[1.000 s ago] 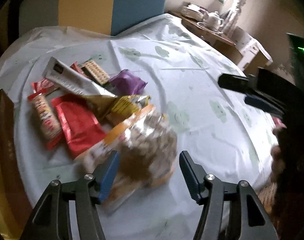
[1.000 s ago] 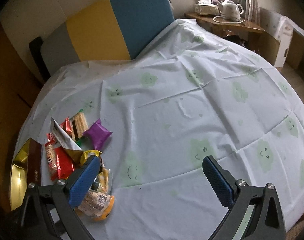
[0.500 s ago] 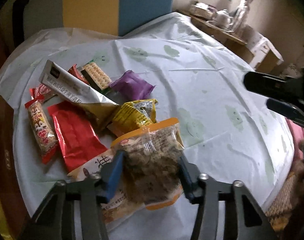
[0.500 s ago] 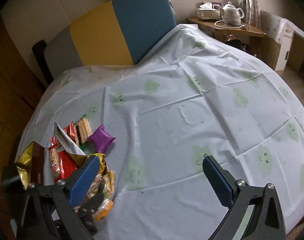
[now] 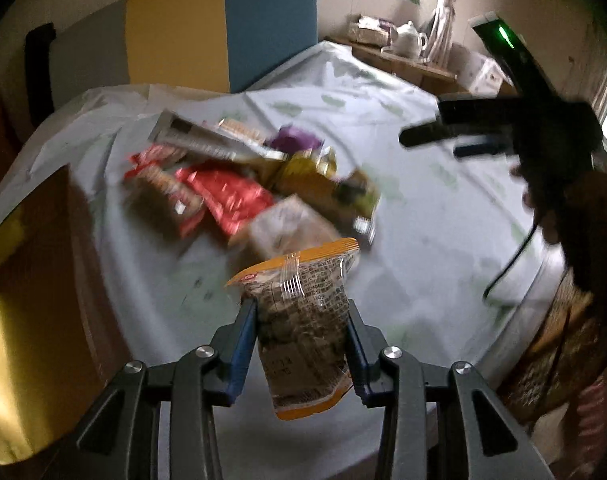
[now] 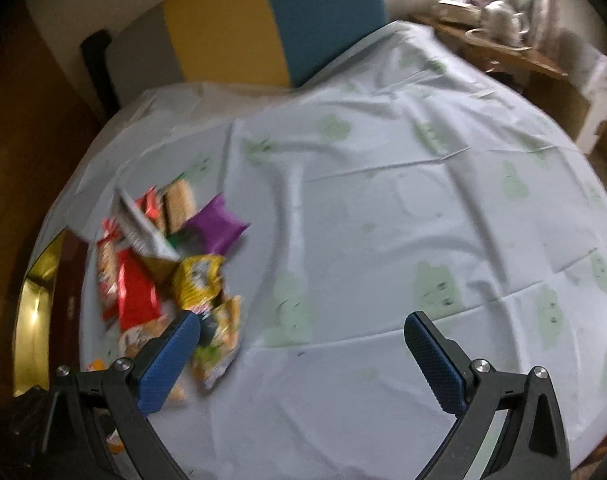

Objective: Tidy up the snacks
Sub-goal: 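Carry the nut bag into the gold tray while the right tool grasps the yellow chip bag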

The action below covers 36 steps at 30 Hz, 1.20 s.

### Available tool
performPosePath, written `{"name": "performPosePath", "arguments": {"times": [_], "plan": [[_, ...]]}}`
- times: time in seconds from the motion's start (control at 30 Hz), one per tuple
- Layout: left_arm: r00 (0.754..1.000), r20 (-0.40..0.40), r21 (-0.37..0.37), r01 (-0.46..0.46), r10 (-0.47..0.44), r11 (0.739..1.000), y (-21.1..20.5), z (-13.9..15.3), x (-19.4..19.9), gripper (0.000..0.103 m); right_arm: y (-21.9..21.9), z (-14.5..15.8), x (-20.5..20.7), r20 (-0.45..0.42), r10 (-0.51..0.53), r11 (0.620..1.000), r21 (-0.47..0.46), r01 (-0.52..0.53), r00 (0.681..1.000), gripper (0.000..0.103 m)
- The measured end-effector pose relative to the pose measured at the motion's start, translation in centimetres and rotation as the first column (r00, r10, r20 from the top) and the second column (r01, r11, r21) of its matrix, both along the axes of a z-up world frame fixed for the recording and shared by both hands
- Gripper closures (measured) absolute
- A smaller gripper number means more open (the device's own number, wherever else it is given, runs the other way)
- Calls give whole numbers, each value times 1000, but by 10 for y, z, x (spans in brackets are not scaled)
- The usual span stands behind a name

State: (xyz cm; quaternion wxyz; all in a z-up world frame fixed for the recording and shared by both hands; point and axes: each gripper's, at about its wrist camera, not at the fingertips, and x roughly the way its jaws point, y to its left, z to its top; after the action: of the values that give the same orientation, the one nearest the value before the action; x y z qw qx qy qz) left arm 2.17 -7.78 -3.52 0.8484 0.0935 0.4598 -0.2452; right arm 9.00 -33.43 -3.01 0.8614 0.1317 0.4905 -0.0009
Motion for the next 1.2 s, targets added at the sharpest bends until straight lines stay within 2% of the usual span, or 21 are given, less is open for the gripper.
{"name": "performPosePath", "arguments": {"times": [0.07, 0.17, 0.23, 0.4, 0.53, 0.7, 0.87, 0.93, 1.03, 1.1, 1.2], "plan": [[1000, -11, 12, -9, 9, 1000, 7, -9, -5, 61, 9, -3, 0, -11, 38, 999, -13, -38, 999, 3], [998, -46, 7, -34, 35, 999, 15, -23, -6, 61, 22, -5, 0, -17, 86, 995, -43, -87, 996, 13], [999, -28, 10, -23, 24, 1000, 15, -25, -8, 61, 30, -6, 0, -24, 116, 991, -59, -117, 993, 27], [1000, 9, 40, -2, 2, 999, 9, -29, -11, 61, 56, -6, 1, -32, 204, 969, -139, -206, 978, 39], [1000, 6, 22, -9, 9, 1000, 12, -29, -12, 60, 85, -7, 14, -38, 275, 926, -259, -275, 961, 40], [1000, 5, 20, -13, 12, 1000, 10, -31, -11, 59, 106, -24, 36, -42, 315, 892, -329, -311, 948, 40], [1000, 22, 23, -14, 14, 1000, 10, -30, -14, 60, 111, -57, 44, -161, 348, 877, -293, -381, 924, 40], [1000, 21, -1, -13, 13, 1000, 13, -26, -14, 62, 113, -54, 41, -148, 371, 872, -284, -399, 917, 57], [999, 45, -86, -5, 9, 996, 23, -5, -17, 62, 124, -53, 34, -143, 396, 826, -377, -420, 907, 60], [996, 86, -162, -7, 21, 987, 35, 20, -18, 62, 128, -52, 30, -141, 405, 806, -411, -426, 903, 60], [982, 150, -251, -71, 111, 965, 63, 56, -13, 62, 132, -53, 24, -130, 397, 796, -444, -411, 909, 61]]}}
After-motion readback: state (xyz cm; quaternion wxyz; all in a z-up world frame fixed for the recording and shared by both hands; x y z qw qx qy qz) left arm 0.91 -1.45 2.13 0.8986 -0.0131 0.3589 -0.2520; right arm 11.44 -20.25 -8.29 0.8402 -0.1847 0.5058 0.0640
